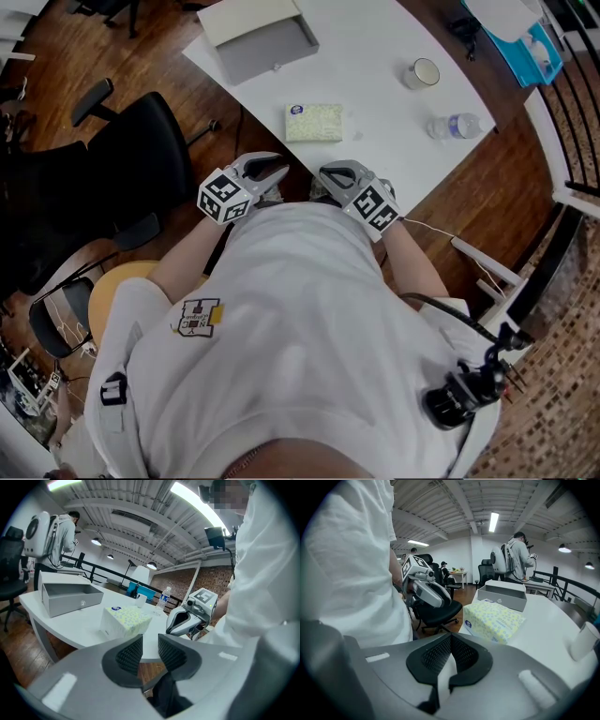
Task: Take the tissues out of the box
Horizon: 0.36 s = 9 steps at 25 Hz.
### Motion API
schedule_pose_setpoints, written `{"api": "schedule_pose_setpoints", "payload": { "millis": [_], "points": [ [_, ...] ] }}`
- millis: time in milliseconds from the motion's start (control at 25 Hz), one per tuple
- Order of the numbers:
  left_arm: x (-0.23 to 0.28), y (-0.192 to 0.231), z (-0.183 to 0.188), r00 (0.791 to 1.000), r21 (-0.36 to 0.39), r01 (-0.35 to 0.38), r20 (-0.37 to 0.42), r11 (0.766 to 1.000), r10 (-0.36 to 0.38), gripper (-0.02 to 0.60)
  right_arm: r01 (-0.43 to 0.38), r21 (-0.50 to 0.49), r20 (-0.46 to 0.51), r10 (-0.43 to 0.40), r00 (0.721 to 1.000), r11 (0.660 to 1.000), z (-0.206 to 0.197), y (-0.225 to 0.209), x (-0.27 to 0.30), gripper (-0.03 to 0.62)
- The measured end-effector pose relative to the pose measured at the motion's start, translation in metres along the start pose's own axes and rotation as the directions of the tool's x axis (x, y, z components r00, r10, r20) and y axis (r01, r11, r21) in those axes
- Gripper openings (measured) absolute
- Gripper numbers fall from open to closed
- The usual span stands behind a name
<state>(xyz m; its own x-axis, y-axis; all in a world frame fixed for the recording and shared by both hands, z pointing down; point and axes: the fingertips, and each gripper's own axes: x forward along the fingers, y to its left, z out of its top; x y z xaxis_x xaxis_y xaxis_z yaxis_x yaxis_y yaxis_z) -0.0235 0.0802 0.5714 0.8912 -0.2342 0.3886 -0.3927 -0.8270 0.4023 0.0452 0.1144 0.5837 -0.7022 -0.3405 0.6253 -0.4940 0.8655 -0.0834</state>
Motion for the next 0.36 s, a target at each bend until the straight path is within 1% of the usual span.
{"api": "schedule_pose_setpoints", "payload": {
  "millis": [360],
  "points": [
    [0.002, -0.002, 0.0022, 1.0, 0.003, 0.007, 0.006, 1.0, -0.007, 0.101, -0.006, -0.009, 0.001, 0.006, 1.0, 1.0, 0.0019, 0.0018, 0.0001, 0.0]
  ]
}}
